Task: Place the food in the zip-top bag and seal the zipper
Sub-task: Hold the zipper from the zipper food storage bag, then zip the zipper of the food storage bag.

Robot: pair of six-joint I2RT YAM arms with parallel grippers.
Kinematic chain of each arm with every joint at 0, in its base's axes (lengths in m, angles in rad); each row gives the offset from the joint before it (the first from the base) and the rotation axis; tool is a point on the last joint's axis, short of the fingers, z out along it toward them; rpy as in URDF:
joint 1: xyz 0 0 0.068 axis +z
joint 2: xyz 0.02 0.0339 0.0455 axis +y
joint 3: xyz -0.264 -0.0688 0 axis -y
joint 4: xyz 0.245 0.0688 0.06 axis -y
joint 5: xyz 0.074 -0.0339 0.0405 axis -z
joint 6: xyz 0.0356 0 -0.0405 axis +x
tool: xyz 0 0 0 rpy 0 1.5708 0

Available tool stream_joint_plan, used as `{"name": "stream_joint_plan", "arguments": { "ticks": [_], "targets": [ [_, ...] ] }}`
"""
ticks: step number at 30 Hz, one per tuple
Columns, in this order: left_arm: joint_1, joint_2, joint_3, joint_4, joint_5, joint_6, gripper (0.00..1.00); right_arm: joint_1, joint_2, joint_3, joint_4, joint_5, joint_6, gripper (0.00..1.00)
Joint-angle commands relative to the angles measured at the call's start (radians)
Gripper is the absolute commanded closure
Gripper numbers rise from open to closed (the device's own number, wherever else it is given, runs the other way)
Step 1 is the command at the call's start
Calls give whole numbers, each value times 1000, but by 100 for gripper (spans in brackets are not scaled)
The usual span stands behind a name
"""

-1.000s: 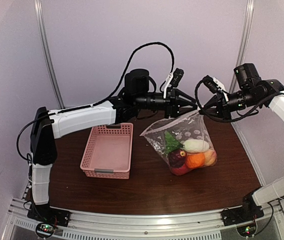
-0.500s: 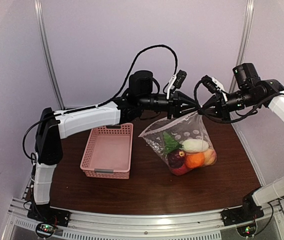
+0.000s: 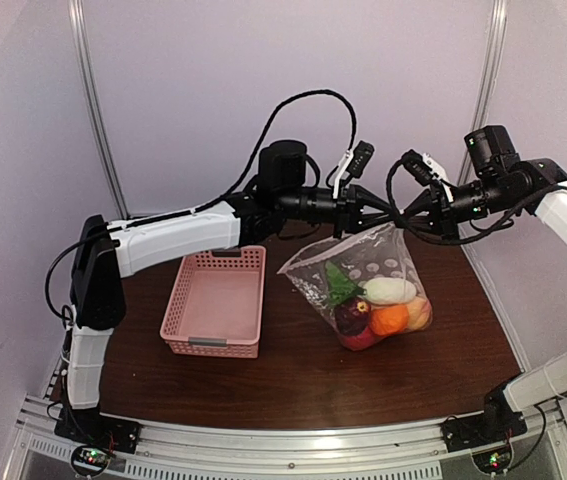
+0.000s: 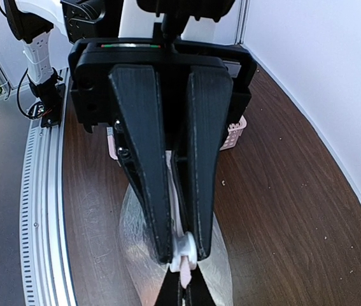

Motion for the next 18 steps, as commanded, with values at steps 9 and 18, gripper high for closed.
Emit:
{"name": "stream_joint_plan", "arguments": {
  "ticks": [9,18],
  "targets": [
    [84,-126,-185,-24,8,13,98,-135,-48,25,79,-38,25,100],
    [112,-228,-333,-98,-47,94,98,-250,-30,51,114,-87,39,100]
  ]
}}
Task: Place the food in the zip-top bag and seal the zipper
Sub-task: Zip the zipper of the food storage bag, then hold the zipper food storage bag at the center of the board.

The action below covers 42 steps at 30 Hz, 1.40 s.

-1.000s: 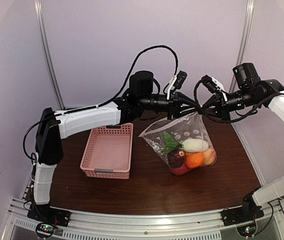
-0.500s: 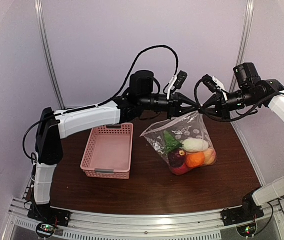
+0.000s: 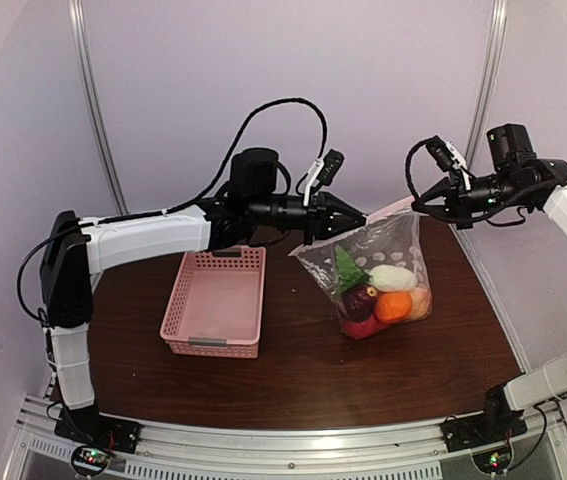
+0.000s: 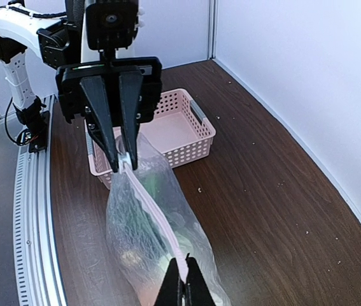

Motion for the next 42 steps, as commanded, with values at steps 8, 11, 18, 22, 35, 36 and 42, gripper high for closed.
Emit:
{"name": "stream_joint_plan", "arguments": {
  "ticks": [8,11,18,22,35,36,42],
  "targets": [
    [77,-148,-206,-129,-51,87,97,-161,-4,55,97,-13,21,100],
    [83,-173,-243,-138,-67,100,97,-187,6,52,104,-21,22,100],
    [91,-211,-325,-156,-97,122,97,-215,20,35,120,-25,26,100],
    [97,-233,-359,-149,-110,124,96,-217,23,17,109,-57,11,100],
    [98,-253,-389,86,-53,6,97,-4,63,24,-306,-121,-298,32],
    [98,-255,-390,95,-52,0,97,10,49,18,-292,-110,-278,31],
    [96,-262,-404,131,-51,-25,96,73,9,-5,-222,-81,-183,27]
  ]
}}
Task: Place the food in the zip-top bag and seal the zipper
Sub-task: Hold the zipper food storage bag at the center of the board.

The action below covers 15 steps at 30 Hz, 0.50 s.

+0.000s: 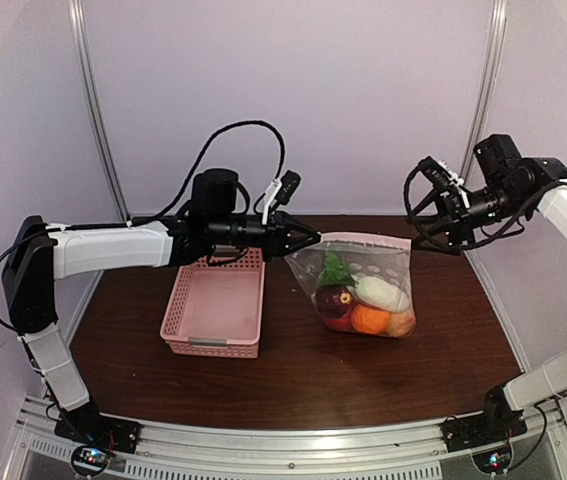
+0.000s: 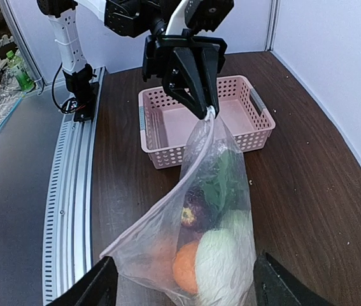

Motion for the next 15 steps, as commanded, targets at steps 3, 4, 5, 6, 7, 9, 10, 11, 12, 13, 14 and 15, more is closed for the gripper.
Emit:
{"name": "stream_joint_plan", "arguments": {
  "ticks": [3,4,5,6,7,9,10,11,12,13,14,15],
  "targets": [
    [-1,-46,-27,94,12,-35,97,51,-4,3,-27,29,50,27],
    [0,-49,-31,94,9,-34,97,53,6,13,-40,33,54,27],
    [0,-51,-34,94,5,-33,97,55,13,22,-61,30,48,27],
    [-1,-54,-35,92,2,-32,97,56,18,31,-83,27,38,27],
    [0,-56,-38,91,-3,-32,97,60,23,37,-100,29,29,27],
    [-1,-60,-41,92,-9,-30,97,74,16,20,-93,41,44,27],
    [-1,-60,-43,94,-9,-31,97,84,8,5,-79,42,49,28],
    [-1,-61,-45,97,-9,-35,97,95,-1,-13,-50,49,67,28],
    [-1,-59,-45,100,-9,-37,97,106,-15,-36,-6,59,101,28],
    [-1,-58,-44,98,-10,-42,97,118,-28,-56,28,65,127,28],
    [-1,-58,-43,92,-18,-41,97,126,-37,-68,42,71,133,28],
    [0,-58,-42,88,-22,-39,97,137,-40,-70,44,74,132,28]
  ]
}}
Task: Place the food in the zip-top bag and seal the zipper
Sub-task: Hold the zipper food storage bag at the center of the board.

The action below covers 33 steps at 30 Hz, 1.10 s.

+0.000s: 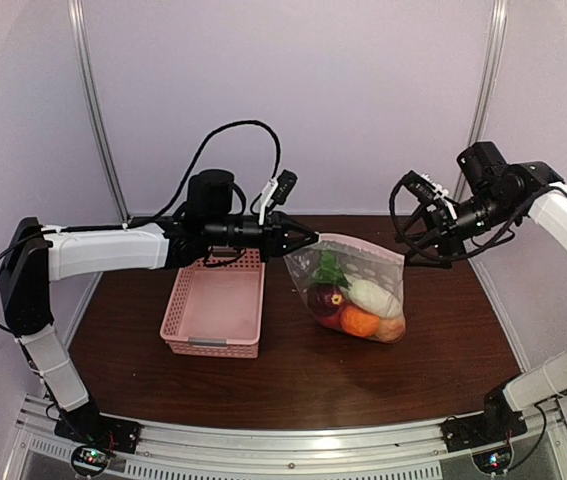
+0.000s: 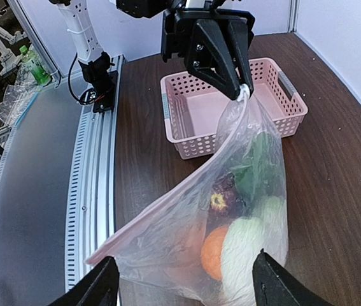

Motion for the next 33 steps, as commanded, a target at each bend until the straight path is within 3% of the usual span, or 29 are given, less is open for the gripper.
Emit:
{"name": "stream_joint_plan", "arguments": {
  "ticks": [1,6,10,13,18,21,25,26,33],
  "targets": [
    [0,-32,-9,55,-24,-11,97,45,-36,-37,48,37,48,28],
    [-1,-28,-6,41,-61,-10,97,66,3,36,-131,28,-97,28],
    [1,-17,2,26,-87,-6,98,70,-2,64,-188,44,-116,27],
    [0,-11,10,30,-77,-10,98,83,-25,23,-111,67,-42,27],
    [1,-11,7,50,-60,-15,98,98,-42,-50,193,184,194,32],
    [0,-13,5,56,-38,-16,97,98,-29,-50,272,185,246,51],
    [1,-28,5,28,-36,-3,97,98,4,-7,268,194,241,97],
    [1,-31,6,13,-37,7,97,98,1,-4,269,212,235,100],
    [3,-66,6,-81,-45,50,96,18,-74,-30,343,283,209,100]
  ]
}}
